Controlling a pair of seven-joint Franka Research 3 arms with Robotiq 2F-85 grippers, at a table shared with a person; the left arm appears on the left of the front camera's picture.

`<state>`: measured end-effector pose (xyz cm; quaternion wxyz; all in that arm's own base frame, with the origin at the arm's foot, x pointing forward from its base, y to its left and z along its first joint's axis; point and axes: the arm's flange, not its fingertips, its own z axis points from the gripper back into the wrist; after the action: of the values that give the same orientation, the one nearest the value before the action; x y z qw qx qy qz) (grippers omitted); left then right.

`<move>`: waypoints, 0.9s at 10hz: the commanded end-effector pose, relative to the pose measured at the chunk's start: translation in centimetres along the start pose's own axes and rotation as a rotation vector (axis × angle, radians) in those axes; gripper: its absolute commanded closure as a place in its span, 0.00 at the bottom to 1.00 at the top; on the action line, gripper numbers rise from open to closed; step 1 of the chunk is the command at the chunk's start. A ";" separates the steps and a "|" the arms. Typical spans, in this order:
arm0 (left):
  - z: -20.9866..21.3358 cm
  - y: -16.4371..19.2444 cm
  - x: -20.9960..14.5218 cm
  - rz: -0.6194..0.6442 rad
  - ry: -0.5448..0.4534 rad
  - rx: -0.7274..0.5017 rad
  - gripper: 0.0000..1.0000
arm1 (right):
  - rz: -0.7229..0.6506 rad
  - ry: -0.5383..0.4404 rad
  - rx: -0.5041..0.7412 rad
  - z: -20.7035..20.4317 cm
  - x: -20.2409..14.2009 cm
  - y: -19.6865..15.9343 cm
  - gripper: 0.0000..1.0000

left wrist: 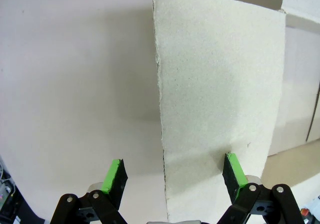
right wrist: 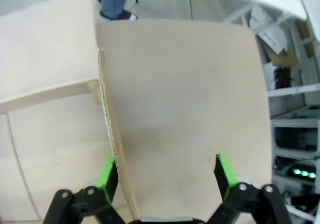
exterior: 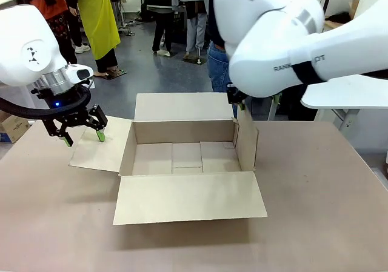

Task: Pack the gift set into the box.
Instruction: Place both hands on the side flaps of the Package Box and spread them outward.

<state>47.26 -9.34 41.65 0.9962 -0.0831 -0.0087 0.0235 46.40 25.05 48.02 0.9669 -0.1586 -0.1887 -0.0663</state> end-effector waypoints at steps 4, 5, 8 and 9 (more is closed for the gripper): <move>0.1 0.0 -0.1 0.007 -0.010 0.018 0.00 | -0.084 0.163 0.187 -7.5 -1.3 -6.4 0.00; 0.1 0.0 -0.1 0.007 -0.010 0.018 0.00 | -0.101 0.195 0.260 -9.1 -1.3 -6.5 0.00; 0.1 0.0 -0.1 0.007 -0.010 0.018 0.00 | -0.094 0.124 0.116 -6.5 -1.0 -5.6 0.00; 0.1 0.0 -0.1 0.007 -0.010 0.018 0.00 | -0.094 0.124 0.116 -6.5 -1.0 -5.6 0.00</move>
<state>47.26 -9.34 41.64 0.9962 -0.0831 -0.0086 0.0236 46.54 17.71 43.13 0.9837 -0.0727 -0.1310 -0.0993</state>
